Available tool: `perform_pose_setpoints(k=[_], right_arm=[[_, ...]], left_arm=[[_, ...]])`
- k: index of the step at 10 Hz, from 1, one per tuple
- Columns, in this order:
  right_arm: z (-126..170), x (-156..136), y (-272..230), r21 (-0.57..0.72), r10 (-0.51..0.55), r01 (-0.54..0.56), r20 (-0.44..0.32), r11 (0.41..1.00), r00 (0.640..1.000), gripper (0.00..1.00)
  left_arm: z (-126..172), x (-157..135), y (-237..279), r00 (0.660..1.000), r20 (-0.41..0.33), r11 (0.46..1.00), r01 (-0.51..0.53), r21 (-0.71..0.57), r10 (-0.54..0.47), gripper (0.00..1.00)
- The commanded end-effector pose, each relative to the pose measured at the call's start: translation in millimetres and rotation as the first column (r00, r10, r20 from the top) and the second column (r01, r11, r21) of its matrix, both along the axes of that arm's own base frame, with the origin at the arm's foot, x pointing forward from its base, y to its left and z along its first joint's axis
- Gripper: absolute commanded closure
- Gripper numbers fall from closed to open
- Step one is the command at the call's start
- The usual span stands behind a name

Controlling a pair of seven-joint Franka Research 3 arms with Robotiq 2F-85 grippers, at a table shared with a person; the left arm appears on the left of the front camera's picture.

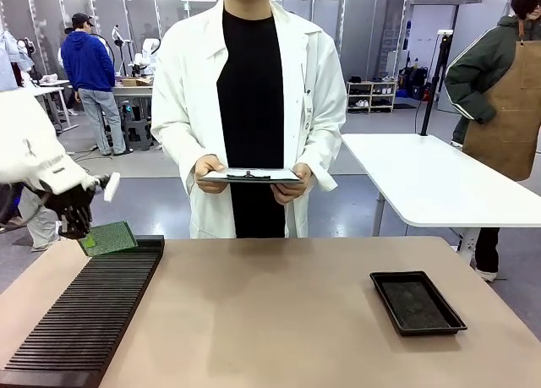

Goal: Inspect the PCB.
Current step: Pick up the Blank PCB and present it to the human.

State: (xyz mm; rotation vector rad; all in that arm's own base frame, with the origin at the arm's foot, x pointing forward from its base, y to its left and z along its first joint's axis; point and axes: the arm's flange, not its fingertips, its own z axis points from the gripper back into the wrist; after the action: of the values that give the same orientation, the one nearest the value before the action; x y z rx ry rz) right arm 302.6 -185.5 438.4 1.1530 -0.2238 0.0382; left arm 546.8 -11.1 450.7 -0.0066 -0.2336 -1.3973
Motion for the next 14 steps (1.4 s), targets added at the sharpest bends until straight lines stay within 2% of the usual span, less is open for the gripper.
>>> perform_pose_setpoints(k=[1, 3, 4, 5, 6, 8, 9, 10, 12, 13, 14], right_arm=[[2, 1, -1, 0.010, 0.005, -0.005, 0.014, 1.000, 1.000, 0.00], [2, 1, -1, 0.010, 0.005, -0.005, 0.014, 1.000, 1.000, 0.00], [2, 1, -1, 0.010, 0.005, -0.005, 0.014, 1.000, 1.000, 0.00], [2, 1, -1, 0.010, 0.005, -0.005, 0.014, 1.000, 1.000, 0.00], [2, 1, -1, 0.010, 0.005, -0.005, 0.014, 1.000, 1.000, 0.00], [2, 1, -1, 0.010, 0.005, -0.005, 0.014, 1.000, 1.000, 0.00], [2, 1, -1, 0.010, 0.005, -0.005, 0.014, 1.000, 1.000, 0.00], [2, 1, -1, 0.010, 0.005, -0.005, 0.014, 1.000, 1.000, 0.00], [2, 1, -1, 0.010, 0.005, -0.005, 0.014, 1.000, 1.000, 0.00], [2, 1, -1, 0.010, 0.005, -0.005, 0.014, 1.000, 1.000, 0.00], [2, 1, -1, 0.010, 0.005, -0.005, 0.014, 1.000, 1.000, 0.00]], left_arm=[[8, 8, 18, 0.973, -0.168, 0.974, -0.182, -0.133, 0.158, 1.00], [6, 13, 26, 0.908, -0.309, 0.907, -0.359, -0.222, 0.284, 1.00], [1, 21, 31, 0.856, -0.392, 0.867, -0.445, -0.224, 0.338, 1.00], [-8, 34, 34, 0.789, -0.516, 0.789, -0.533, -0.307, 0.333, 1.00], [-14, 42, 35, 0.744, -0.584, 0.701, -0.604, -0.379, 0.325, 1.00], [-26, 46, 30, 0.658, -0.705, 0.588, -0.690, -0.423, 0.264, 1.00], [-32, 47, 31, 0.647, -0.732, 0.545, -0.701, -0.459, 0.216, 1.00], [-39, 49, 31, 0.606, -0.764, 0.506, -0.741, -0.442, 0.221, 1.00], [-40, 49, 29, 0.563, -0.794, 0.492, -0.771, -0.404, 0.231, 1.00], [-44, 46, 31, 0.618, -0.753, 0.524, -0.729, -0.440, 0.227, 1.00], [-44, 46, 31, 0.618, -0.753, 0.524, -0.729, -0.440, 0.227, 1.00]])
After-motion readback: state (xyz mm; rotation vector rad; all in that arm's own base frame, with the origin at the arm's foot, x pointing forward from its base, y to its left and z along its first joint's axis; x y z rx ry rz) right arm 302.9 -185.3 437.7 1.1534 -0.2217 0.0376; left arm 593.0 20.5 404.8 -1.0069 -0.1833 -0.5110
